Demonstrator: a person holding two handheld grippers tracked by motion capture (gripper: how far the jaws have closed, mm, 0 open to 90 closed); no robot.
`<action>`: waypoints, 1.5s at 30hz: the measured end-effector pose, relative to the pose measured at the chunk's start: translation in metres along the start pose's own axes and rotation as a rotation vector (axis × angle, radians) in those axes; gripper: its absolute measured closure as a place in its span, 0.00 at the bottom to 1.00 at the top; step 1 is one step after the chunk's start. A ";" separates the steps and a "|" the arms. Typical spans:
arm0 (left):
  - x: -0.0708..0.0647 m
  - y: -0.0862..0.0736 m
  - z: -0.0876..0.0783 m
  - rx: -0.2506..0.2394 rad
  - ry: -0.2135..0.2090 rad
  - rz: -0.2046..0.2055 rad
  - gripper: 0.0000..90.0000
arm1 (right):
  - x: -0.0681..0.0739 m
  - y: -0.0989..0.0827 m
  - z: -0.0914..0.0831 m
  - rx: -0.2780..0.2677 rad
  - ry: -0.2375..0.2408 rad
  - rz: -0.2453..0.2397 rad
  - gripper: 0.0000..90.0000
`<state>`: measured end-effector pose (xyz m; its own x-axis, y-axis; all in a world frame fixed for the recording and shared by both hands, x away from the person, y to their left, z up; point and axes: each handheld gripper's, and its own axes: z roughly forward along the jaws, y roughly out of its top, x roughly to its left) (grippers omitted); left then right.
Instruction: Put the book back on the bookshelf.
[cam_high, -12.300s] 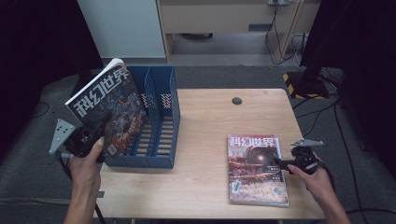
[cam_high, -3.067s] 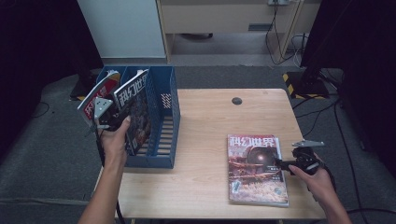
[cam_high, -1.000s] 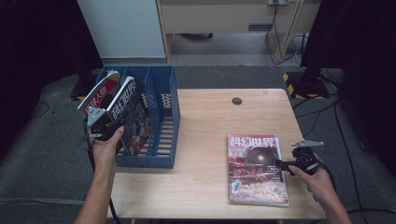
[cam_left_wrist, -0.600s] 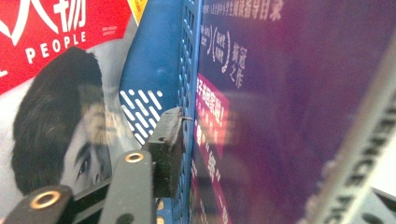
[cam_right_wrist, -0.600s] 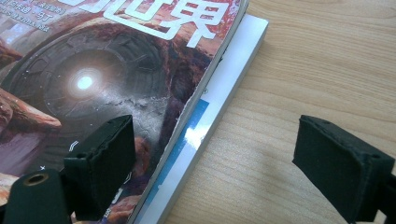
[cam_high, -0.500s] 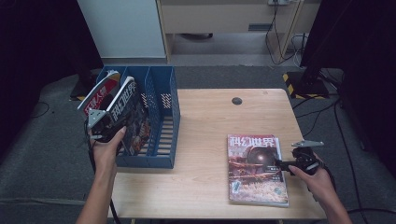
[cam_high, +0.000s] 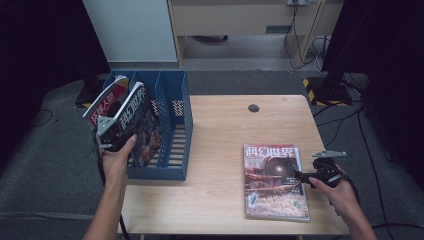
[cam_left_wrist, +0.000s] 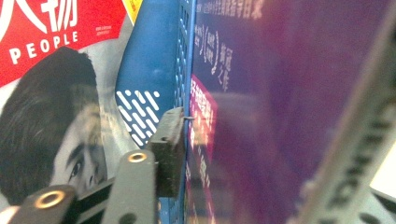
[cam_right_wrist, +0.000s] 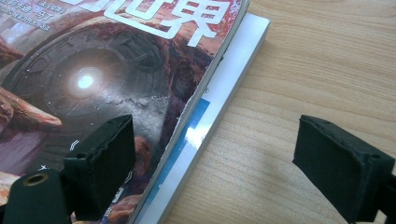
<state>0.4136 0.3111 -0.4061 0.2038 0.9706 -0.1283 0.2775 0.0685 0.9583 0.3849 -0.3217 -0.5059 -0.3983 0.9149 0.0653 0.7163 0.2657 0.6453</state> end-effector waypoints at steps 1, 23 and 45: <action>0.000 0.000 0.000 -0.001 0.003 -0.005 0.63 | 0.000 0.000 0.000 -0.001 -0.001 -0.001 0.14; 0.005 -0.004 -0.002 -0.027 0.003 -0.037 0.92 | 0.000 0.000 0.000 0.003 0.002 -0.002 0.14; 0.004 -0.004 -0.001 -0.040 -0.008 -0.039 0.92 | 0.000 0.000 0.000 0.002 0.003 0.002 0.15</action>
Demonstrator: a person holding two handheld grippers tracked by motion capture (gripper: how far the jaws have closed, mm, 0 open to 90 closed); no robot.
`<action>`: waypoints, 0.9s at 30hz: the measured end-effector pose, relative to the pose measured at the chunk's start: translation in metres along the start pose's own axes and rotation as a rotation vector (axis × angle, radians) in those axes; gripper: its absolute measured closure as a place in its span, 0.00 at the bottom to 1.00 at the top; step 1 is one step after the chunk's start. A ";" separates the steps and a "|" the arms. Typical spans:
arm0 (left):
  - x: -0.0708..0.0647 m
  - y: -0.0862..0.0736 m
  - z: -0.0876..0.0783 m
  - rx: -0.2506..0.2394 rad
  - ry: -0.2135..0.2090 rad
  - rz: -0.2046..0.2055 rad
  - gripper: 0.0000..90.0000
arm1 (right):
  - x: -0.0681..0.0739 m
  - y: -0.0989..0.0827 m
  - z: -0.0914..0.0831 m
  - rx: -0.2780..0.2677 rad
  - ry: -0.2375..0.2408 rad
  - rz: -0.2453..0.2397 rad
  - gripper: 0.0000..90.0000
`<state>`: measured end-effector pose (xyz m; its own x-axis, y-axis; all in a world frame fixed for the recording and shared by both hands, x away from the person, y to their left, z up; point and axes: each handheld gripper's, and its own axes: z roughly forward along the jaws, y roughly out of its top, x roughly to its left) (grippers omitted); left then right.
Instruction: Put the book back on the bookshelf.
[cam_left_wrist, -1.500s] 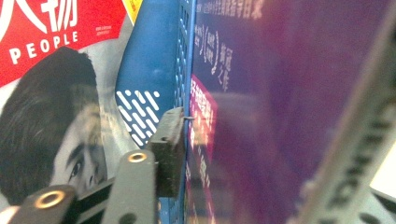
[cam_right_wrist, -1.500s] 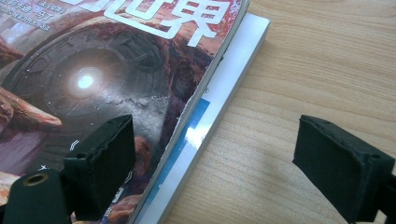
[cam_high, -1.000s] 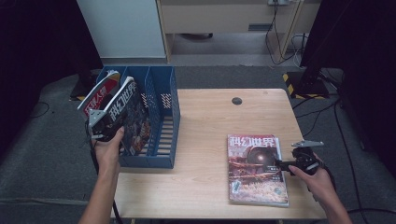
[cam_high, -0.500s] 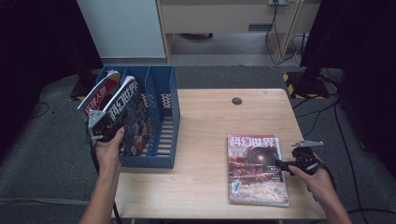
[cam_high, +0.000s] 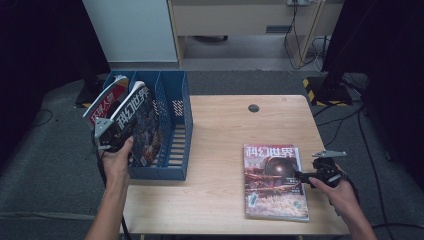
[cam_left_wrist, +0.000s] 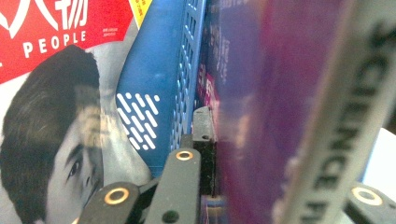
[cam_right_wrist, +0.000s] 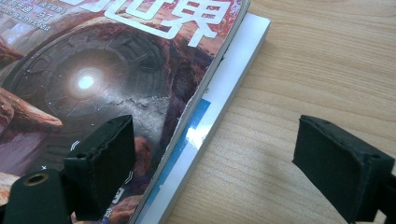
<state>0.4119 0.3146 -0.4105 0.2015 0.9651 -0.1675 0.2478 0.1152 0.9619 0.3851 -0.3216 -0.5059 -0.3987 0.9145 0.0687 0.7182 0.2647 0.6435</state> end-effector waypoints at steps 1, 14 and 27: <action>0.000 0.000 0.000 -0.001 -0.001 0.000 0.92 | 0.000 0.000 0.000 0.001 0.000 -0.004 0.15; -0.008 0.001 0.004 -0.040 -0.016 0.027 0.91 | 0.000 0.000 0.000 0.000 0.001 -0.002 0.15; -0.008 0.010 0.014 -0.072 0.004 0.025 0.91 | -0.001 0.000 0.000 -0.001 0.004 0.003 0.15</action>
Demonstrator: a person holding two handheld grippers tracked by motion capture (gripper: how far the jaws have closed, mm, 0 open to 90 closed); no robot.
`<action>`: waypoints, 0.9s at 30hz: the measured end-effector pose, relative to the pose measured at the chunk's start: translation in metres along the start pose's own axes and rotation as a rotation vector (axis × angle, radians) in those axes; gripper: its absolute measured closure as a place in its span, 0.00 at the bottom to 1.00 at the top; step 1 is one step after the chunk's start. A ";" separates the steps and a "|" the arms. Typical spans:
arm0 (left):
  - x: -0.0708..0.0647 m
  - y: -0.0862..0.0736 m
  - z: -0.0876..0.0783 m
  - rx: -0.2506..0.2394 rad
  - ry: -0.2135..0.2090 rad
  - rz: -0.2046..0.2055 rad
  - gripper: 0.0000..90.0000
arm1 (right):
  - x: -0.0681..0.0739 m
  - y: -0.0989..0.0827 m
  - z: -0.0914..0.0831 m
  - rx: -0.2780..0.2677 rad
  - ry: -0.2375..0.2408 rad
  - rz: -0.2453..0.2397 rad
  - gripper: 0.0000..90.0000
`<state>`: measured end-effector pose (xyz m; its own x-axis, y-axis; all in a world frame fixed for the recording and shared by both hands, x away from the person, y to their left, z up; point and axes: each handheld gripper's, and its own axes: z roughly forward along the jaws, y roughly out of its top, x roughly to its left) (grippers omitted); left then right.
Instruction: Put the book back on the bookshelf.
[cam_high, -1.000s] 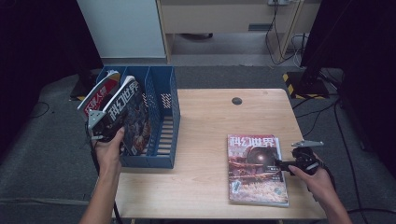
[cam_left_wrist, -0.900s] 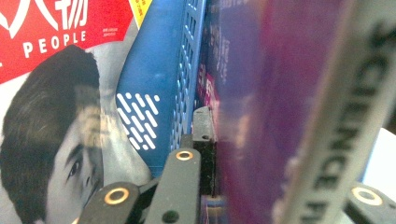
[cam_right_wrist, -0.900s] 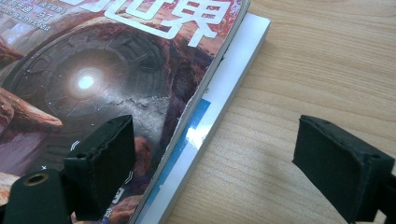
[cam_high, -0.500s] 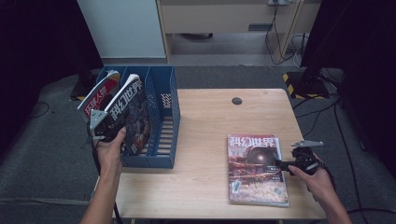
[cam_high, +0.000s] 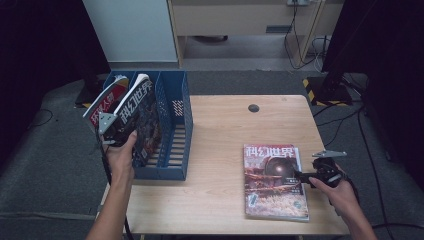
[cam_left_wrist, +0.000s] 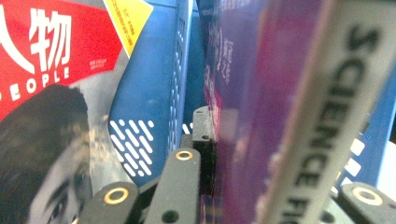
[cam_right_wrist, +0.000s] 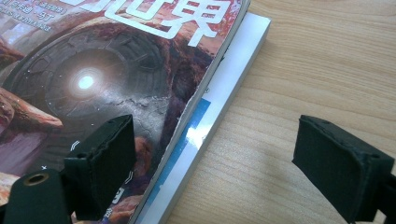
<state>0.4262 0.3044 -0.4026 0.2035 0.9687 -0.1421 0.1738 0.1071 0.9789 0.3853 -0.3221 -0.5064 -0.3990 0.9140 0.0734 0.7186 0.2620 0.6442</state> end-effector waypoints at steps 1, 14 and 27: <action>0.000 0.001 0.001 0.001 0.001 0.001 0.91 | 0.000 0.000 0.000 0.000 0.000 0.002 0.15; 0.003 -0.005 0.008 0.013 0.024 -0.008 0.91 | -0.001 -0.001 0.000 0.000 0.000 0.001 0.15; 0.009 -0.011 0.010 0.003 0.032 -0.047 0.90 | -0.001 -0.001 0.000 -0.001 0.000 0.004 0.14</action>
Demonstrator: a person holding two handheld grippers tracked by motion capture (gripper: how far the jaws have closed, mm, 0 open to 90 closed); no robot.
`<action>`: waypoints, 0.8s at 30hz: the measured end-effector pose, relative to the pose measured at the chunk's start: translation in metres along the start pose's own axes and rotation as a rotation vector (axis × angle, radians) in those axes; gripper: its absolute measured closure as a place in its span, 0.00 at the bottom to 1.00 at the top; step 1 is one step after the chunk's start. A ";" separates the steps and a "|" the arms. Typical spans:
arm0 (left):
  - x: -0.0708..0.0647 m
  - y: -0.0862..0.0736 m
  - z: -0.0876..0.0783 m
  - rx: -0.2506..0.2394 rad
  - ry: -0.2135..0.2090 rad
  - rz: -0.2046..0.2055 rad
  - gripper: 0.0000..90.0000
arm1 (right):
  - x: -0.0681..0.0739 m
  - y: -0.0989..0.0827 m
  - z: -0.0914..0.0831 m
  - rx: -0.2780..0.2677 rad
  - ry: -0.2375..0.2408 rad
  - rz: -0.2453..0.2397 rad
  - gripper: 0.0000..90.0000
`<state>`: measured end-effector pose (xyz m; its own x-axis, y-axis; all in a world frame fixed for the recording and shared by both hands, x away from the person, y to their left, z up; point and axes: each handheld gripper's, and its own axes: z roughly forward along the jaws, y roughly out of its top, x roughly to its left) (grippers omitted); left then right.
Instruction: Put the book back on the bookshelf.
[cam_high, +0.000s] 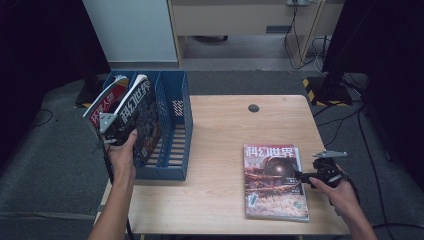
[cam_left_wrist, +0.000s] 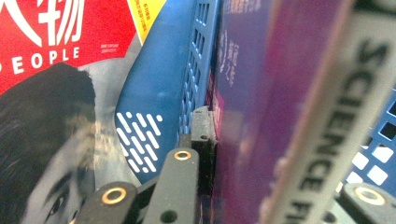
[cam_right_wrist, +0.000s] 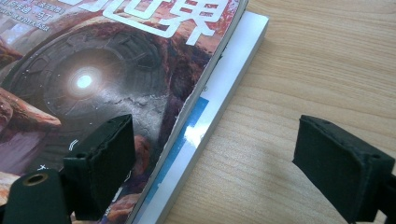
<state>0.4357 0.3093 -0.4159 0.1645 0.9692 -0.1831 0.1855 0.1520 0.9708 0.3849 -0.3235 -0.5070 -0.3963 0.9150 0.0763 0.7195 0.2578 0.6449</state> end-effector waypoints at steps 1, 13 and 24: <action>0.000 0.000 0.000 -0.001 -0.002 -0.006 0.90 | 0.000 0.000 0.000 0.000 0.000 -0.003 0.14; 0.000 -0.001 0.000 -0.005 0.003 -0.012 0.88 | 0.000 0.000 -0.001 -0.003 -0.004 0.000 0.15; -0.004 0.002 -0.004 0.014 -0.005 0.050 0.76 | 0.000 0.000 -0.001 0.000 -0.003 -0.003 0.15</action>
<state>0.4316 0.3068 -0.4126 0.1784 0.9746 -0.1356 0.1908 0.1009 0.9764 0.3844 -0.3243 -0.5064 -0.3968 0.9150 0.0725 0.7184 0.2604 0.6450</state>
